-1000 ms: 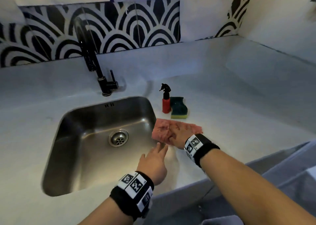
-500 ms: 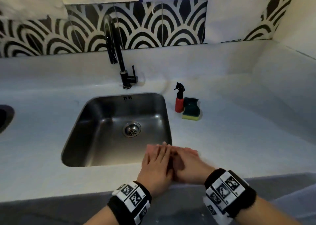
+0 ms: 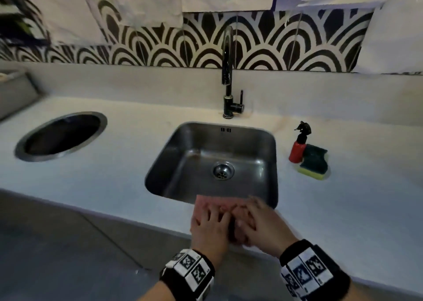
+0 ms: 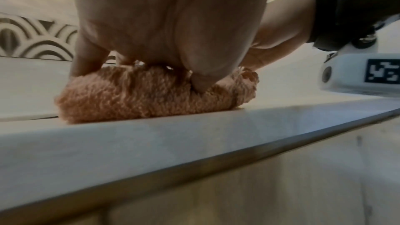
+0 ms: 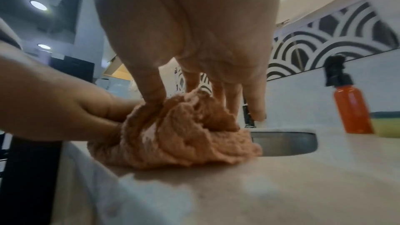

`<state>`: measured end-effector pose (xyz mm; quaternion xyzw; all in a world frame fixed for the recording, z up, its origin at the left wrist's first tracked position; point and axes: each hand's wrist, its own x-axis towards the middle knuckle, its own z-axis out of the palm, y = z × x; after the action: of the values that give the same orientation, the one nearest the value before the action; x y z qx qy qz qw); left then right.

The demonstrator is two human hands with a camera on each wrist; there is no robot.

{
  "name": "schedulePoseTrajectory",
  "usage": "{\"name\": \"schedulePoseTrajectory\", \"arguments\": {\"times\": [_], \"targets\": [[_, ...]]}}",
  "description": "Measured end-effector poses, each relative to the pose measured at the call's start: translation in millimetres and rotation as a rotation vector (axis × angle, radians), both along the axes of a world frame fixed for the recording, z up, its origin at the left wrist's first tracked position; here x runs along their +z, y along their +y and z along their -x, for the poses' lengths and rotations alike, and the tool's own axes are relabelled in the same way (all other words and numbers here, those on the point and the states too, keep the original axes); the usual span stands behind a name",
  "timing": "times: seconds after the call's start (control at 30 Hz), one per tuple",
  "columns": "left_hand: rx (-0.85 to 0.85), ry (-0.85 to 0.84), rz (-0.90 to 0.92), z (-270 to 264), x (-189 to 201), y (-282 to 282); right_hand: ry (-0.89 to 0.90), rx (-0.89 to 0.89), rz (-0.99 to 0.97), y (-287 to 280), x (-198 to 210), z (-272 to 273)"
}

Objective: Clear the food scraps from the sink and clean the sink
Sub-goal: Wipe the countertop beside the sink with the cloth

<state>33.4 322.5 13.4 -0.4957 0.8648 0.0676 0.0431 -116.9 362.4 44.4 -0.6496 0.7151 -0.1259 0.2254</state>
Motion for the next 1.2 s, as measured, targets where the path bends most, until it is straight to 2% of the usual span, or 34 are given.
{"name": "schedulePoseTrajectory", "arguments": {"times": [0.1,0.23,0.33,0.47,0.6,0.77,0.97,1.2], "targets": [[0.143,-0.025,-0.014,-46.3,-2.3,-21.0,-0.070,0.098,-0.005,-17.8,-4.7,-32.4],[0.293,-0.086,0.015,-98.2,3.2,-52.6,-0.035,0.184,-0.036,-48.6,-6.1,-76.6],[0.418,-0.076,0.016,-135.3,1.5,-82.4,-0.035,0.237,-0.109,-71.8,-4.6,-105.4],[0.524,-0.005,-0.077,-165.6,2.6,-126.6,0.075,0.303,-0.166,-96.5,-10.5,-134.5],[0.417,0.007,-0.171,-176.2,-2.4,-172.5,0.072,0.309,-0.200,-114.6,-14.0,-151.4],[0.195,-0.104,-0.143,-178.9,-3.1,-227.0,0.017,0.211,-0.226,-136.0,-7.2,-159.9],[0.043,-0.242,-0.186,-168.8,5.7,-277.9,0.139,0.224,-0.373,-158.9,6.3,-169.7],[-0.061,-0.365,-0.326,-151.9,26.1,-316.1,0.217,0.226,-0.422,-184.4,12.8,-181.2]]}}
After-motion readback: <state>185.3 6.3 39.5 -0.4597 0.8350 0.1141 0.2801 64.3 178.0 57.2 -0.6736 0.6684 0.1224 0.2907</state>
